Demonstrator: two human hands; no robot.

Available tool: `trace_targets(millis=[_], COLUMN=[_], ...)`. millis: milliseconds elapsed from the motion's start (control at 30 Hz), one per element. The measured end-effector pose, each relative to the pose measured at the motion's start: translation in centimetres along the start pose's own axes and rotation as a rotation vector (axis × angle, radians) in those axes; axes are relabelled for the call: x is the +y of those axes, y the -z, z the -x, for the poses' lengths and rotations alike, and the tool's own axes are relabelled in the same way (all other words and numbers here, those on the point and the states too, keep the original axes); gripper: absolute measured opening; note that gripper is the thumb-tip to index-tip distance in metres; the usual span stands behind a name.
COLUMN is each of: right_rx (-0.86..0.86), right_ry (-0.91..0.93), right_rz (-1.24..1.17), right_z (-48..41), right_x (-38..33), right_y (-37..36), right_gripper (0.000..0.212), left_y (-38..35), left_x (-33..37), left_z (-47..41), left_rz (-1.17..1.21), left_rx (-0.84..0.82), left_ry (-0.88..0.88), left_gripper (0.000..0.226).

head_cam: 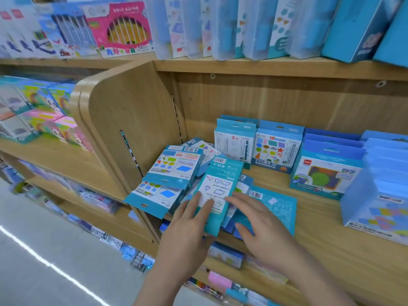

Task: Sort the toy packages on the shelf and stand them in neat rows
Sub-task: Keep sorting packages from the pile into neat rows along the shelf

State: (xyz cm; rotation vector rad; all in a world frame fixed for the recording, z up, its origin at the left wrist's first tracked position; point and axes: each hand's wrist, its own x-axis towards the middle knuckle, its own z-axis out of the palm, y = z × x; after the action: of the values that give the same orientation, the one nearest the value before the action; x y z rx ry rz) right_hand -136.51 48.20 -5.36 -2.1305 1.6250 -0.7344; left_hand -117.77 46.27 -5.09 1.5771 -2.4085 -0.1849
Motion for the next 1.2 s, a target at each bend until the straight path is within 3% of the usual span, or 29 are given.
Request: trace_targets(millis=[67,167,267,333,433,500,633,800,1000,1200], right_rx=[-0.02,0.077,0.277,0.371,0.468,0.522,0.528,0.509,0.516,0.482], right_ry=[0.037,0.107,0.151,0.16,0.023,-0.091,-0.215,-0.297,-0.362,-0.375], right_rz=[0.054,0.027,-0.148,-0.269,-0.565,-0.792,-0.943,-0.981,-0.99,-0.669], right_z=[-0.3,-1.2,-1.8,-2.0,-2.1,-2.3,-1.9,-0.8,1.2,5.2], right_x=[-0.2,-0.7,-1.5,-2.8,-4.9,-5.6,-5.7,-5.1,-4.5,-2.1], right_y=[-0.4,-0.4,1.2,3.1,5.9,7.2,8.5,9.0,10.3,12.7], right_gripper=[0.061,0.054,0.04,0.03,0.021,0.014,0.017,0.018,0.016,0.019], left_y=[0.4,1.0,3.7,6.1,7.8,7.4,6.1,6.1,5.3,2.9], left_x=[-0.4,-0.9,0.1,1.3,2.2,2.4,3.6,4.7,6.5,10.1], left_z=[-0.3,-0.6,-0.9,-1.2,-2.1,-2.4,-2.1,-1.8,-1.8,-2.0], left_rz=[0.001,0.111,0.324,0.612,1.007,1.008,1.121,1.161,1.199,1.212], left_rx=[0.056,0.296,0.533,0.586,0.407,0.281,0.125,0.061,-0.016,-0.06], left_ry=[-0.093,-0.204,-0.129,-0.037,0.066,0.058,0.081,0.065,0.018,-0.04], left_gripper=[0.071,0.043,0.015,0.019,0.037,0.041,0.036,0.02,0.022,0.028])
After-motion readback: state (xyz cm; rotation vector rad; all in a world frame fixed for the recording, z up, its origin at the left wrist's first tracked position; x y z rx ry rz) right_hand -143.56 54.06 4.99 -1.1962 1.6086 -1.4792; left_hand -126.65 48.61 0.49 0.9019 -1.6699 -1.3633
